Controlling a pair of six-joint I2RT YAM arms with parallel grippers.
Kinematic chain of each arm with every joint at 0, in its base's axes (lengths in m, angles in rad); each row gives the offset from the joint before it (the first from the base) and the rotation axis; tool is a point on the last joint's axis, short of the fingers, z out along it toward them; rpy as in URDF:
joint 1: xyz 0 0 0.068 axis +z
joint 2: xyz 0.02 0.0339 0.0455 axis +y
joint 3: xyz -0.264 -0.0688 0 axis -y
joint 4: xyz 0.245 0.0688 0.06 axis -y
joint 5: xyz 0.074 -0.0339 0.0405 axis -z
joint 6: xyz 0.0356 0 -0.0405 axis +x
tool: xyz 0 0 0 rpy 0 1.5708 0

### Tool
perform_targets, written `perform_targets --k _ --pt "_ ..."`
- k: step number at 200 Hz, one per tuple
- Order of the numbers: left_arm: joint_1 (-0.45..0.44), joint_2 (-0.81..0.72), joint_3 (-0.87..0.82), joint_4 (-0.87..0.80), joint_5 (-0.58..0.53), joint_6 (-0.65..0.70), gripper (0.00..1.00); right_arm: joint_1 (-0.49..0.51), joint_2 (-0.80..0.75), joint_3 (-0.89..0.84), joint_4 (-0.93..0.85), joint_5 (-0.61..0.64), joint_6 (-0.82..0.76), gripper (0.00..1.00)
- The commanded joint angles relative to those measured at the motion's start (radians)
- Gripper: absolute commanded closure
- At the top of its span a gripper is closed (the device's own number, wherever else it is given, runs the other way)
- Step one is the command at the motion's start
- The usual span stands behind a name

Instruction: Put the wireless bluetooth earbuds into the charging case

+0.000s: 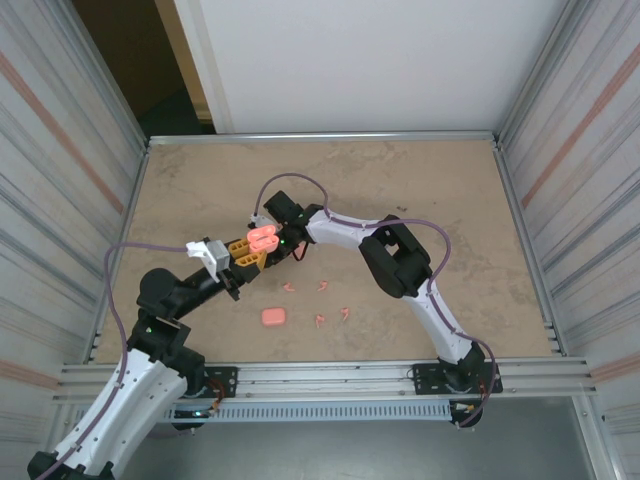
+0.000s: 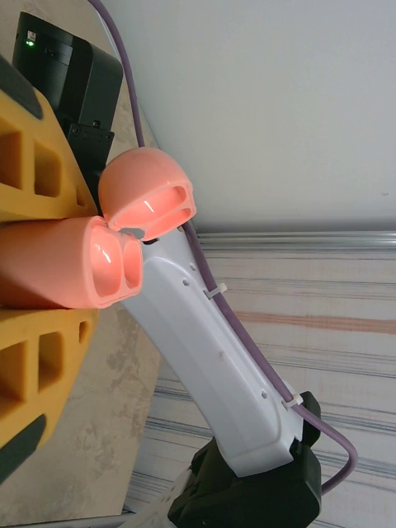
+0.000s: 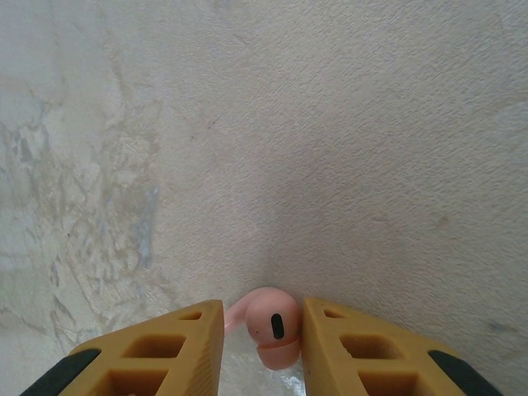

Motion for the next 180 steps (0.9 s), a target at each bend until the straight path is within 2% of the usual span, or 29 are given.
perform_targets --k 1,83,108,180 --pt "0.004 0.002 0.033 0.021 -0.012 0.023 1.00 0.019 0.052 0.025 -0.044 0.026 -0.015 0.69" --pt "0.004 -0.002 0.031 0.015 -0.013 0.021 1.00 0.023 0.026 0.009 -0.011 0.037 -0.010 0.79" --pt "0.005 -0.001 0.023 0.018 -0.016 0.018 1.00 0.019 -0.023 -0.048 0.062 0.041 0.012 0.82" --pt "0.004 0.006 -0.028 0.048 -0.054 0.006 1.00 -0.028 -0.250 -0.303 0.281 0.076 0.077 0.82"
